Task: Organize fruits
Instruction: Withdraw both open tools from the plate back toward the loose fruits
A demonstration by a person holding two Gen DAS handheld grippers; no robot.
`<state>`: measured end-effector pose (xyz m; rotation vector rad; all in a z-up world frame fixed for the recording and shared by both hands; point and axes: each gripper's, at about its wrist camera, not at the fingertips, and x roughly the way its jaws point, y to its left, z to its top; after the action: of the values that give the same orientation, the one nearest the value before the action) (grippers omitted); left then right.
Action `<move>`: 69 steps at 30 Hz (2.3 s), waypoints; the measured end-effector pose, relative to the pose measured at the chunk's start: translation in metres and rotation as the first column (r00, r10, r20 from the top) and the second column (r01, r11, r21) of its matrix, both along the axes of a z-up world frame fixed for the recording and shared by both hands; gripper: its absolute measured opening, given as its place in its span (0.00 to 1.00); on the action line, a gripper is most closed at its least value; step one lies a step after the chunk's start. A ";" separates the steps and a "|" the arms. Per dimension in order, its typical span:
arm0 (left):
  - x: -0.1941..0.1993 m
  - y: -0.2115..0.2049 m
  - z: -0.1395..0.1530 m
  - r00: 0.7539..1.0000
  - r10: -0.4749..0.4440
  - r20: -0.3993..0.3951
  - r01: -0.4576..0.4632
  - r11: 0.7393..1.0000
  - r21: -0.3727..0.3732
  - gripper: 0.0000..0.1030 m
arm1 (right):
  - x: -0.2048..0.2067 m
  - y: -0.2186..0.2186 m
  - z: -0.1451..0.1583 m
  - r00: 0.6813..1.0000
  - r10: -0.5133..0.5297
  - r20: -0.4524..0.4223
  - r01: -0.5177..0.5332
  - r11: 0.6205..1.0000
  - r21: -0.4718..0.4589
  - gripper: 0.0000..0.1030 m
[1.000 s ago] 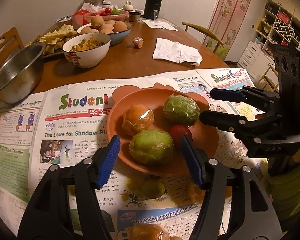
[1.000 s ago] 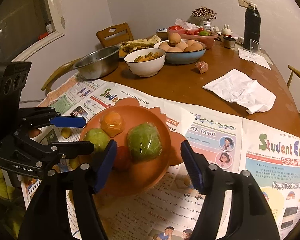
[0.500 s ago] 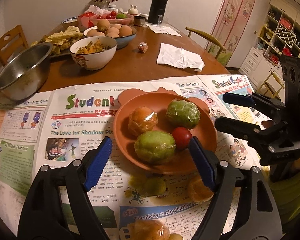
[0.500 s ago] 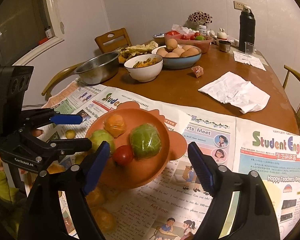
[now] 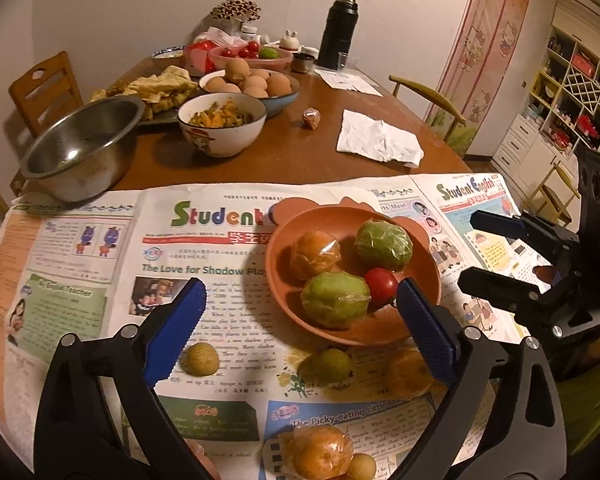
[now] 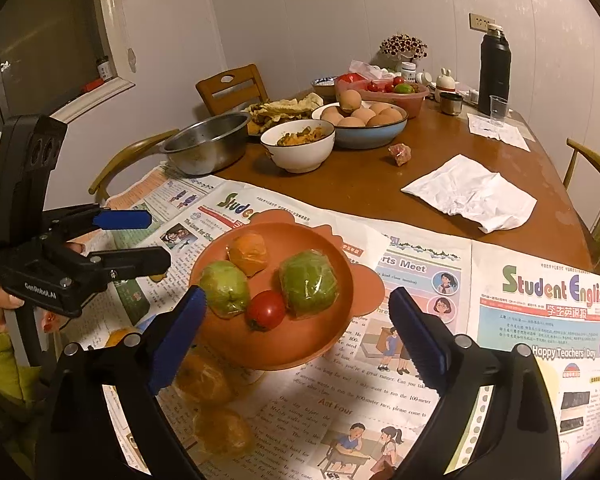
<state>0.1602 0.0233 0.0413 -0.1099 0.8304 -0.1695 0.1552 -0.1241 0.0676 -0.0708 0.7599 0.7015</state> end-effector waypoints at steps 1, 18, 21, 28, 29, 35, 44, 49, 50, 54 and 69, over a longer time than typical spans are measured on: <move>-0.001 0.001 0.001 1.000 0.003 0.003 -0.003 1.000 0.001 0.90 | -0.002 0.000 0.001 1.000 0.000 0.005 0.000 1.000 0.001 0.90; -0.018 0.020 0.017 0.997 0.062 0.045 -0.061 0.998 -0.015 0.90 | -0.019 -0.001 0.015 0.999 -0.001 0.049 0.001 1.000 0.011 0.92; -0.021 0.023 0.020 0.996 0.069 0.054 -0.068 0.998 -0.019 0.90 | -0.022 -0.001 0.017 0.999 0.003 0.054 -0.004 1.000 0.012 0.92; -0.028 0.028 0.025 0.994 0.081 0.068 -0.080 0.997 -0.024 0.90 | -0.029 0.001 0.021 0.998 0.014 0.063 -0.015 1.000 0.016 0.92; -0.030 0.028 0.025 0.994 0.083 0.069 -0.082 0.996 -0.023 0.90 | -0.030 0.001 0.021 0.998 0.015 0.065 -0.016 1.000 0.017 0.92; -0.035 0.030 0.026 0.993 0.089 0.071 -0.088 0.996 -0.023 0.90 | -0.039 0.003 0.025 0.997 0.024 0.076 -0.026 0.999 0.022 0.92; -0.046 0.035 0.024 0.992 0.103 0.072 -0.101 0.994 -0.030 0.90 | -0.052 0.008 0.028 0.995 0.054 0.087 -0.056 0.998 0.021 0.92; -0.052 0.038 0.023 0.991 0.113 0.069 -0.111 0.993 -0.029 0.90 | -0.061 0.013 0.028 0.994 0.073 0.087 -0.075 0.997 0.021 0.92; -0.054 0.039 0.023 0.991 0.114 0.069 -0.112 0.993 -0.030 0.90 | -0.063 0.014 0.029 0.993 0.078 0.086 -0.081 0.996 0.023 0.92; -0.059 0.040 0.021 0.991 0.119 0.065 -0.117 0.993 -0.031 0.90 | -0.075 0.022 0.028 0.990 0.112 0.088 -0.114 0.993 0.024 0.92; -0.076 0.043 0.013 0.989 0.136 0.051 -0.135 0.991 -0.021 0.91 | -0.098 0.039 0.019 0.984 0.165 0.068 -0.166 0.986 0.007 0.92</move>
<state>0.0838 0.0661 0.0546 -0.1774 0.7669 -0.0516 0.0571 -0.0852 0.0866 -0.1468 0.6905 0.8581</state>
